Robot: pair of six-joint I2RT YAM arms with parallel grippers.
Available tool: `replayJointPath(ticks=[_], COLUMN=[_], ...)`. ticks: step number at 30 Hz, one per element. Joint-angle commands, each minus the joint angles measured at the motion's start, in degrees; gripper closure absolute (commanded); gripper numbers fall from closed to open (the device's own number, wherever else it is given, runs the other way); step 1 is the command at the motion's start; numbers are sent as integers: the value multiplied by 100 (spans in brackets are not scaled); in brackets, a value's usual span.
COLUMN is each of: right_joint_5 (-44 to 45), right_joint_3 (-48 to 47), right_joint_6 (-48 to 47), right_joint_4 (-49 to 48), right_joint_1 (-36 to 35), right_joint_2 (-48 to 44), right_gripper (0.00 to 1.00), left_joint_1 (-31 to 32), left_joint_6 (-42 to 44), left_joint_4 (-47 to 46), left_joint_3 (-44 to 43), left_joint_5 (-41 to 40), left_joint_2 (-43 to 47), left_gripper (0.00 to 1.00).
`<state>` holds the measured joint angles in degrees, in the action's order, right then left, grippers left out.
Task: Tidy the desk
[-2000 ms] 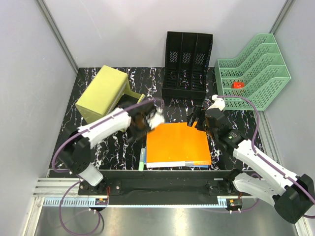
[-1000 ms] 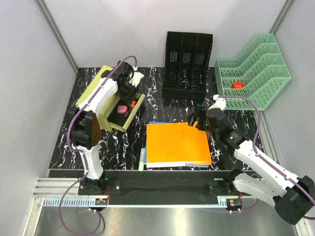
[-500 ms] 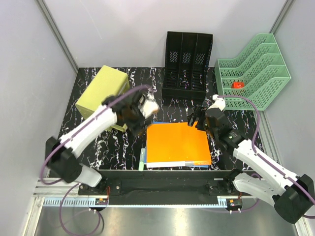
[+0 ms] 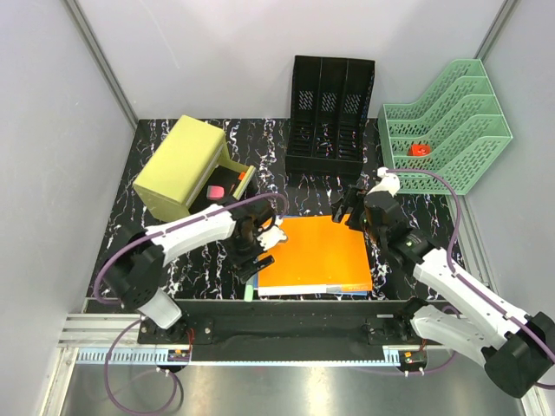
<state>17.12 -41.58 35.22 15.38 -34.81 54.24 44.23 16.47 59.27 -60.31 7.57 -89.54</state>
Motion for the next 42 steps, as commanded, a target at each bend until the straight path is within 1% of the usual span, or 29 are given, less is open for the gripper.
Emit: replayJointPath(ticks=[1,6,8,10,16,20,28,35,42], right_joint_5=[239,265,283,309,370,406,353,300,265], right_joint_3=[-157,-122,-105,-96,-104,-157,-289,-438,-456], right_joint_6=[-7,-7,-7,-7,-24,-94,-165,-191,-121], right_joint_4=[88,115,115,123,159,229,238,246,246], right_joint_1=[35,44,35,35,44,62,115,106,115], right_joint_2=[-150,-177,-177,-194,-177,-150,34,113,140], right_gripper=[18,18,18,18,17,17,17,17,17], left_joint_1=[103,174,209,297,516,543,376,253,244], left_joint_6=[-416,-495,-557,-566,-619,-514,-215,137,216], left_joint_4=[-213,-266,-327,-354,-495,-565,-749,-987,-1241], left_joint_3=[-270,-305,-340,-349,-604,-552,89,485,643], left_joint_5=[209,332,385,394,455,359,-185,-730,-740], left_joint_2=[-327,-661,-731,-811,-1223,-1391,-1102,-872,-899], left_gripper=[17,13,5,1,1,1,1,1,2])
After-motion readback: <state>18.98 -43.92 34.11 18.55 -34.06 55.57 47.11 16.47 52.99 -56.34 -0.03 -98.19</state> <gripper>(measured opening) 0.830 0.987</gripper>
